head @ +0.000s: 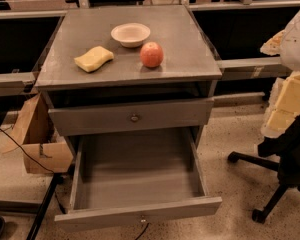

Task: Place apple into middle drawer

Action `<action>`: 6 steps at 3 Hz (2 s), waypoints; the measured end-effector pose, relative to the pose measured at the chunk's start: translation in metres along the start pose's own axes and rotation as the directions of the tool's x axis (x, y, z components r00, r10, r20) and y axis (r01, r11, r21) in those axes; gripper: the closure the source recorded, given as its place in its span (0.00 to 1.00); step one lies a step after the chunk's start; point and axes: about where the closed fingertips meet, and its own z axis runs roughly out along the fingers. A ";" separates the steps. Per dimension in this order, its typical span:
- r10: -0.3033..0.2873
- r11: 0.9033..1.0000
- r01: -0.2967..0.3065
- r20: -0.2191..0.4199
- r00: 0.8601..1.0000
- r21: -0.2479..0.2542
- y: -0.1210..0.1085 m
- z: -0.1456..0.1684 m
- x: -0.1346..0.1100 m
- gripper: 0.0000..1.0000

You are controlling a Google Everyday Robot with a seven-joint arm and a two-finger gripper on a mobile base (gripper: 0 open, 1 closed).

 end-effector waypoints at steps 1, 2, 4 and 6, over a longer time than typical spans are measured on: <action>0.000 1.000 0.000 0.000 1.000 0.000 0.000 0.000 0.000 0.00; 0.012 1.000 -0.013 0.030 0.999 0.010 -0.008 0.006 -0.012 0.00; 0.111 0.994 -0.110 0.220 0.969 -0.019 -0.055 0.050 -0.088 0.00; 0.232 0.970 -0.243 0.379 0.896 -0.019 -0.090 0.078 -0.166 0.00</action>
Offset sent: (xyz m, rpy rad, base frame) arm 0.0267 0.0204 -0.0080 0.0643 -0.0137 -0.0145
